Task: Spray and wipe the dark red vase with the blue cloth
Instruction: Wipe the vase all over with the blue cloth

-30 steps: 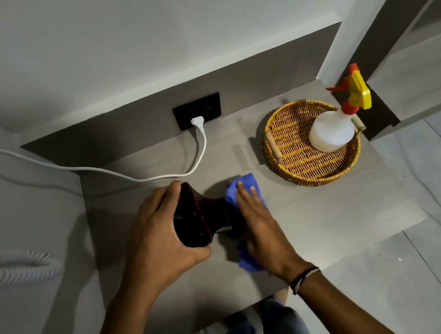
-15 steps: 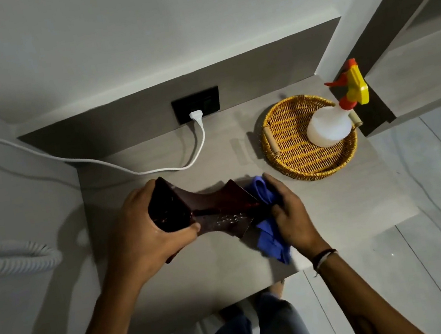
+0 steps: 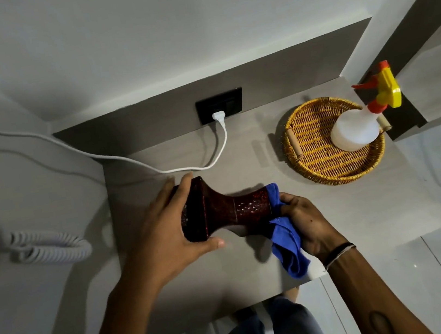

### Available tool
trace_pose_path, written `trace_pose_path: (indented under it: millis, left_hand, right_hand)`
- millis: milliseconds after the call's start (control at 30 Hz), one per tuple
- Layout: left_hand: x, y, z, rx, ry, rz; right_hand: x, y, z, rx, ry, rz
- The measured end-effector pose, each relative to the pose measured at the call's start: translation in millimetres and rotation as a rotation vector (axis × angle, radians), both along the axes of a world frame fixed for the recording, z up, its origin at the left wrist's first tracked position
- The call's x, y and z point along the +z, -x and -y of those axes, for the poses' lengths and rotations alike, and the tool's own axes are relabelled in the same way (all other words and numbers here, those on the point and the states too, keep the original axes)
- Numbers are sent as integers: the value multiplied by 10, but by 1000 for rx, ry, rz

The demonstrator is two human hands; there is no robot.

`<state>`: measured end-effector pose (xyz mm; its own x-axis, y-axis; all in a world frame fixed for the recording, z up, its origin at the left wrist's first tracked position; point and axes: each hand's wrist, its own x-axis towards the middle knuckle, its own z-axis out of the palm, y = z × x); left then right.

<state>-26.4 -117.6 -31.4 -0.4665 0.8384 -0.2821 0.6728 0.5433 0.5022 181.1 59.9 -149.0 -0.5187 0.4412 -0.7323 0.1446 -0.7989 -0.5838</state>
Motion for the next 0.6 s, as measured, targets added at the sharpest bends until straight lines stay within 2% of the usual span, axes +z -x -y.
trace_pose_path:
  millis: [67,233,300,400,467,533,600]
  left_hand:
    - [-16,-33,-31,-57,-47,-162]
    - [-69,-126,-25,-61,-167,-136]
    - [-108,-144,-15,-92,-227,-184]
    - [-158,-150,20,-87,-252,-202]
    - [-182,-174,53,-70,-257,-177]
    - [-209,-206,70,-50,-266,-160]
    - [-233,-236,47,-36,-273,-143]
  right_hand:
    - [-29,18,-17,17,-20,18]
    - [-33,11,14,42,-177,55]
    - [7,-2,86,60,-366,111]
    - [128,-35,259,108,-823,271]
    - [232,-77,392,77,-1012,324]
    - [356,-75,540,78,-1185,242]
    - [485,-7,734,209,-1294,57]
